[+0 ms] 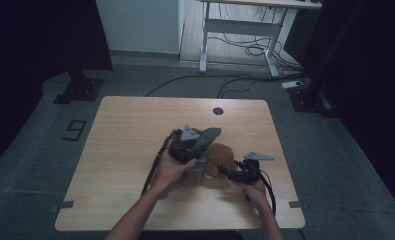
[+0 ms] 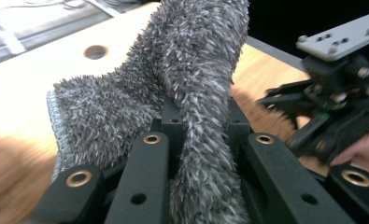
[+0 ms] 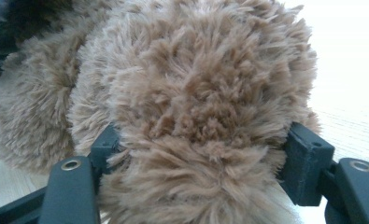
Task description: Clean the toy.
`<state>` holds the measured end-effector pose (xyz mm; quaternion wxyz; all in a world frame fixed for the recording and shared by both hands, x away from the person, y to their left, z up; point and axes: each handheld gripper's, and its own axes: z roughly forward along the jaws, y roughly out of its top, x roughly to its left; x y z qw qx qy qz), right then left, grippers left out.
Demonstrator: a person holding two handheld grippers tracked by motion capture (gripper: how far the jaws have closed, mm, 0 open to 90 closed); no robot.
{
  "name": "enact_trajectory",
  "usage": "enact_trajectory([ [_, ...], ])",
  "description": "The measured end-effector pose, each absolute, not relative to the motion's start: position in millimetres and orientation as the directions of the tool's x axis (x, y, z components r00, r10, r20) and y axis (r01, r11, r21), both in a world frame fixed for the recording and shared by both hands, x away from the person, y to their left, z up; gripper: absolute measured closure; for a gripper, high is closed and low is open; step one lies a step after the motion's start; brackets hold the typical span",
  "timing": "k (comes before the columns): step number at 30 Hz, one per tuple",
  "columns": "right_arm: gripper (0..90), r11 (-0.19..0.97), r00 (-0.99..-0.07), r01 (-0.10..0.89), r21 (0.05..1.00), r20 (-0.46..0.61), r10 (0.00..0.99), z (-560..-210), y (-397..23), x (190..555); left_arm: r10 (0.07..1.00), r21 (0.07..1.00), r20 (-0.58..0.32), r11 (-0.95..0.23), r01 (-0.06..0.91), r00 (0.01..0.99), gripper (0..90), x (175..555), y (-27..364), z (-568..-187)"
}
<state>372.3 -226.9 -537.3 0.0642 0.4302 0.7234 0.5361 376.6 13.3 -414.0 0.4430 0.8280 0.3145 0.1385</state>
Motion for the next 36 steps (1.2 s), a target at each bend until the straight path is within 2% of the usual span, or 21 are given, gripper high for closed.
enact_trajectory([
  [6,31.6,0.091,-0.631,0.524,0.847,0.314,0.71,-534,-221,369,0.586,0.767,-0.064,-0.489,0.415,0.808,76.4,389,-48,-436],
  [9,32.3,0.097,-0.632,0.525,0.846,0.31,0.711,-534,-222,369,0.592,0.74,-0.02,-0.533,0.41,0.805,76.5,391,-60,-452],
  [12,33.1,0.091,-0.629,0.528,0.844,0.317,0.71,-535,-223,369,0.601,0.751,-0.007,-0.525,0.401,0.799,76.7,389,-54,-454],
  [16,34.2,0.085,-0.621,0.528,0.845,0.316,0.717,-535,-221,369,0.644,0.755,0.086,-0.54,0.372,0.76,76.7,382,-33,-447],
  [19,34.5,0.086,-0.622,0.528,0.845,0.316,0.717,-535,-222,369,0.693,0.751,0.123,-0.533,0.39,0.71,76.8,382,0,-445],
  [21,34.8,0.086,-0.625,0.523,0.848,0.313,0.715,-535,-222,369,0.72,0.768,0.089,-0.49,0.413,0.689,76.8,383,26,-442],
  [25,35.1,0.083,-0.622,0.527,0.846,0.318,0.716,-535,-222,370,0.767,0.784,0.111,-0.458,0.419,0.631,76.8,382,68,-433],
  [27,35.2,0.081,-0.621,0.529,0.844,0.321,0.715,-535,-222,369,0.796,0.791,0.06,-0.406,0.458,0.603,76.8,385,94,-435],
  [34,35.5,0.075,-0.619,0.537,0.84,0.332,0.712,-536,-222,370,0.848,0.77,0.018,-0.35,0.533,0.529,76.6,386,136,-456],
  [36,35.5,0.08,-0.621,0.542,0.837,0.334,0.709,-536,-223,370,0.853,0.751,-0.023,-0.329,0.572,0.521,76.5,386,144,-469],
])
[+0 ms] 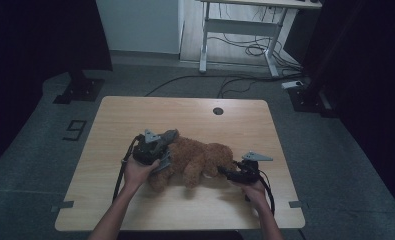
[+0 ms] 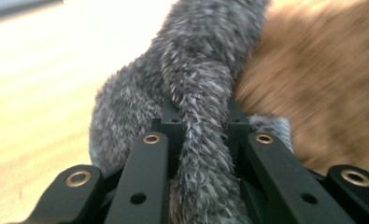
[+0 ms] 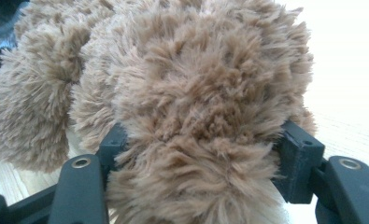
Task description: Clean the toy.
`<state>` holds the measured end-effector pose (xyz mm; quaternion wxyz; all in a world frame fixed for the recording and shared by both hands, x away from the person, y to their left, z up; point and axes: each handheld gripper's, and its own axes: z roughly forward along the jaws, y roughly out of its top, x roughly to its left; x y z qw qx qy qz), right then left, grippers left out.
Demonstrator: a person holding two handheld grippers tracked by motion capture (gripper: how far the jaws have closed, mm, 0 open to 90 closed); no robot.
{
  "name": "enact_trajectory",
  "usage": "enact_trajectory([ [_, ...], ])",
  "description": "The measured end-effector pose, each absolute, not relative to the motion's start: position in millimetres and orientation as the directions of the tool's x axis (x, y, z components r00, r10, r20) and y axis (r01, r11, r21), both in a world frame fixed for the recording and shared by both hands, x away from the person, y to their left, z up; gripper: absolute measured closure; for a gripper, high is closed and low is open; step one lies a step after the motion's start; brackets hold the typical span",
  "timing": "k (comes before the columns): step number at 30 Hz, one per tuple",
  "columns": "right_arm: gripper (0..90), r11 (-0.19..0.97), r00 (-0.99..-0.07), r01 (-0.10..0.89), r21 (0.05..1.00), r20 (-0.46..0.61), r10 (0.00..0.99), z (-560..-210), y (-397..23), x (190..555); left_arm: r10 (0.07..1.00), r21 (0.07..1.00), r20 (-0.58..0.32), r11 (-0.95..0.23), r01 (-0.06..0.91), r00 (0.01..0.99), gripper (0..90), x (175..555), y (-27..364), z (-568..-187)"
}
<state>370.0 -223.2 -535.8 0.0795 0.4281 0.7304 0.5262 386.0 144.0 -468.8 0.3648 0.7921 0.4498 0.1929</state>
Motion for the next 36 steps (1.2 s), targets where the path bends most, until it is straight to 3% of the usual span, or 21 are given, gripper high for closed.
enact_trajectory([
  [5,36.1,0.088,-0.628,0.548,0.832,0.34,0.7,-537,-223,370,0.825,0.756,-0.199,-0.215,0.618,0.53,76.6,384,163,-500],
  [12,37.4,0.075,-0.624,0.528,0.846,0.326,0.71,-539,-212,381,0.842,0.757,-0.154,-0.236,0.61,0.517,76.7,401,158,-492],
  [18,37.4,0.094,-0.622,0.495,0.864,0.277,0.733,-538,-206,398,0.842,0.766,-0.169,-0.215,0.606,0.512,76.4,420,164,-478],
  [24,36.6,0.127,-0.653,0.461,0.878,0.239,0.718,-539,-210,391,0.811,0.83,-0.132,-0.224,0.511,0.57,76.0,410,155,-432],
  [29,36.1,0.146,-0.664,0.441,0.886,0.212,0.717,-540,-209,382,0.776,0.848,-0.094,-0.266,0.459,0.624,75.1,406,125,-404],
  [36,35.0,0.156,-0.668,0.443,0.883,0.209,0.714,-542,-213,377,0.759,0.769,-0.076,-0.368,0.522,0.647,75.6,421,94,-427],
])
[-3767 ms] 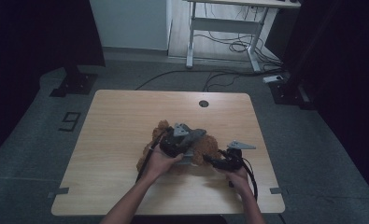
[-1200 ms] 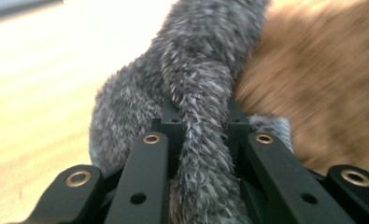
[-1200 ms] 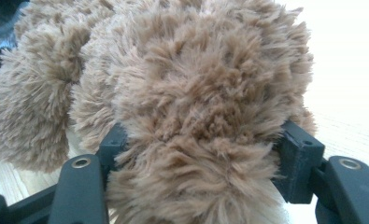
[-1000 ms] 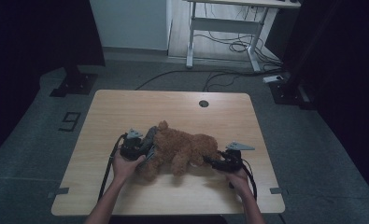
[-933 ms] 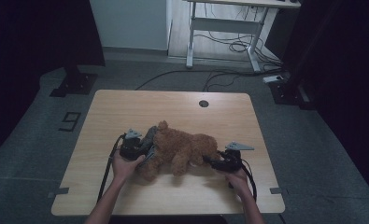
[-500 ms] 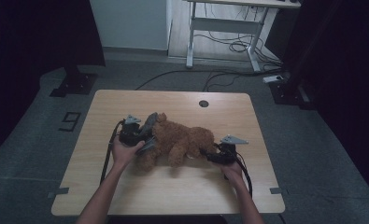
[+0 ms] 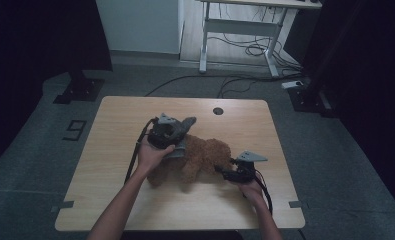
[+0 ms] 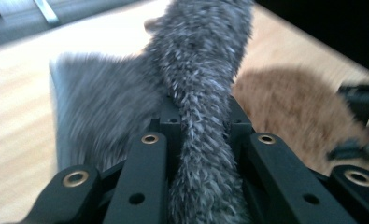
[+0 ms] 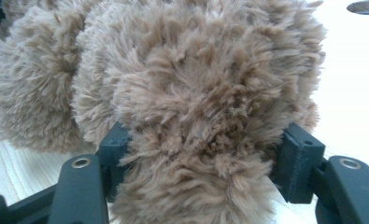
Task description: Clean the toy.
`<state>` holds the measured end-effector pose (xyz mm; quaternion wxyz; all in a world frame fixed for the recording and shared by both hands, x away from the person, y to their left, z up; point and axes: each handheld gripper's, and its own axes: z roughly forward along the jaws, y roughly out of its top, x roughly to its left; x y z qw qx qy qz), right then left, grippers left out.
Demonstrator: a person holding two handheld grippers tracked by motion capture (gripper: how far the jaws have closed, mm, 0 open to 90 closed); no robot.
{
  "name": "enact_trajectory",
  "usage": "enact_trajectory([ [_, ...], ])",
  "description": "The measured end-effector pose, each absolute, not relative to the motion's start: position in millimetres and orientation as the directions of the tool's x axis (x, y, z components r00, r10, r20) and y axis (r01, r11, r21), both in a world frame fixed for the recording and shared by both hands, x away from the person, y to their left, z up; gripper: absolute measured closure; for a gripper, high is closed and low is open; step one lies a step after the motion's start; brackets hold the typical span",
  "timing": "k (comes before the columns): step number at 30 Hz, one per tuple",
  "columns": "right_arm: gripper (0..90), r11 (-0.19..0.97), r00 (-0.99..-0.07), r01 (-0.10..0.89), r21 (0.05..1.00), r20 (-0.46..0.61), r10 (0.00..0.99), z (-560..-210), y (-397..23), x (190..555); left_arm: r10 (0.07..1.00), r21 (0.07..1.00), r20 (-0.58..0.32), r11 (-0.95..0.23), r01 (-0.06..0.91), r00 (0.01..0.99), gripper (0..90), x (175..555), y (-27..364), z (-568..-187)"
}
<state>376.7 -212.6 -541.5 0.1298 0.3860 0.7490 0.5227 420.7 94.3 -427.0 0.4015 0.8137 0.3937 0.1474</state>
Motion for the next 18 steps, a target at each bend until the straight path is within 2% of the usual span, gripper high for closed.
enact_trajectory([
  [10,25.8,0.143,-0.687,0.434,0.89,0.224,0.691,-531,-221,372,0.753,0.771,-0.106,-0.351,0.532,0.65,76.9,403,104,-453],
  [15,24.2,0.09,-0.692,0.423,0.902,0.258,0.674,-520,-229,369,0.745,0.793,-0.127,-0.321,0.518,0.655,77.0,389,111,-463],
  [18,20.0,0.052,-0.676,0.428,0.902,0.281,0.681,-514,-229,370,0.741,0.802,-0.121,-0.319,0.505,0.66,77.1,381,114,-467],
])
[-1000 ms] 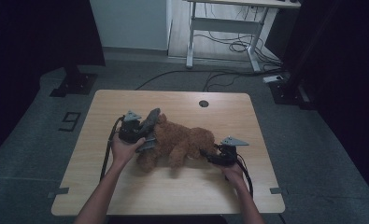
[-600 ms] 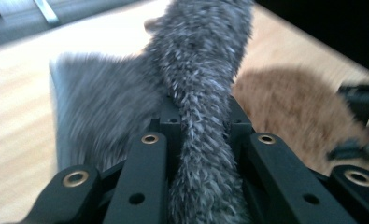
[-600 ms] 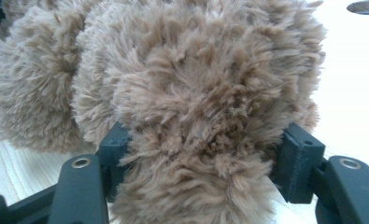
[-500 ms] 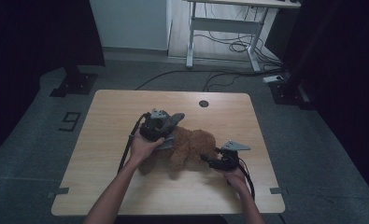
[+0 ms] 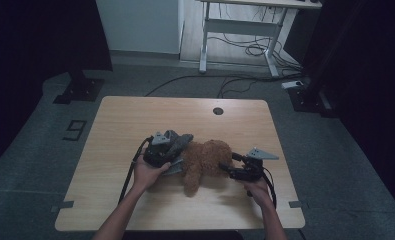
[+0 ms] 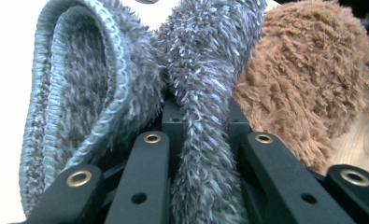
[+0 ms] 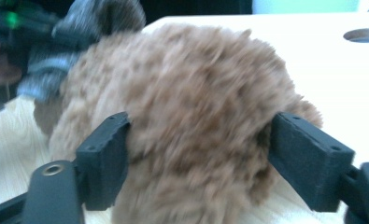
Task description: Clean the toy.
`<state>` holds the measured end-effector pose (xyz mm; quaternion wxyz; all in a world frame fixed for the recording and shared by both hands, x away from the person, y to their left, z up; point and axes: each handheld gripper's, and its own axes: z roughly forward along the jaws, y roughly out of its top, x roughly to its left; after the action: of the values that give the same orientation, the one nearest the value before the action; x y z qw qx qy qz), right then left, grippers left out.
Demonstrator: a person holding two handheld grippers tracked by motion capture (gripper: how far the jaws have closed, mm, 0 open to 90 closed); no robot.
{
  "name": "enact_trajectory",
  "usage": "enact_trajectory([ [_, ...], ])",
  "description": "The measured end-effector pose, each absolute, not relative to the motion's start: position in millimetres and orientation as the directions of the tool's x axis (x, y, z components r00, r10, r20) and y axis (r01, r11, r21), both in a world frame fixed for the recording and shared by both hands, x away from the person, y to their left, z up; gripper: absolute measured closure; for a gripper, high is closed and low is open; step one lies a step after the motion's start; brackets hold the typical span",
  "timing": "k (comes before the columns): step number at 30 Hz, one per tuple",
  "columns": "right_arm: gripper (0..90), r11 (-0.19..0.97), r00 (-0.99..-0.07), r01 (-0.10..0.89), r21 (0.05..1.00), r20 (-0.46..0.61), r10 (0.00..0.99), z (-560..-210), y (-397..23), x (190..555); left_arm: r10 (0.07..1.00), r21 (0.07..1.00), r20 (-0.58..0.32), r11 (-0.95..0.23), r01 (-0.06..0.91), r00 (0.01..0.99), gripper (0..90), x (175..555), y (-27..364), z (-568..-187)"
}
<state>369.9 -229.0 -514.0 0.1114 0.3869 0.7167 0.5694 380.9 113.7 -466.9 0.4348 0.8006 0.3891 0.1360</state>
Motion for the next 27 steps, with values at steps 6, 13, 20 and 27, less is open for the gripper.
enact_trajectory([
  [6,12.5,0.047,-0.663,0.454,0.89,0.302,0.685,-513,-221,373,0.735,0.812,-0.104,-0.327,0.484,0.67,77.1,362,118,-474],
  [13,12.0,0.116,-0.678,0.52,0.846,0.327,0.658,-525,-212,372,0.723,0.817,-0.11,-0.325,0.476,0.682,77.1,348,123,-479],
  [20,29.9,0.144,-0.669,0.525,0.839,0.302,0.679,-531,-207,370,0.732,0.825,-0.101,-0.316,0.468,0.673,76.9,351,121,-481],
  [27,36.8,0.111,-0.633,0.481,0.87,0.257,0.73,-530,-202,380,0.754,0.82,-0.101,-0.306,0.483,0.649,76.8,372,119,-474],
])
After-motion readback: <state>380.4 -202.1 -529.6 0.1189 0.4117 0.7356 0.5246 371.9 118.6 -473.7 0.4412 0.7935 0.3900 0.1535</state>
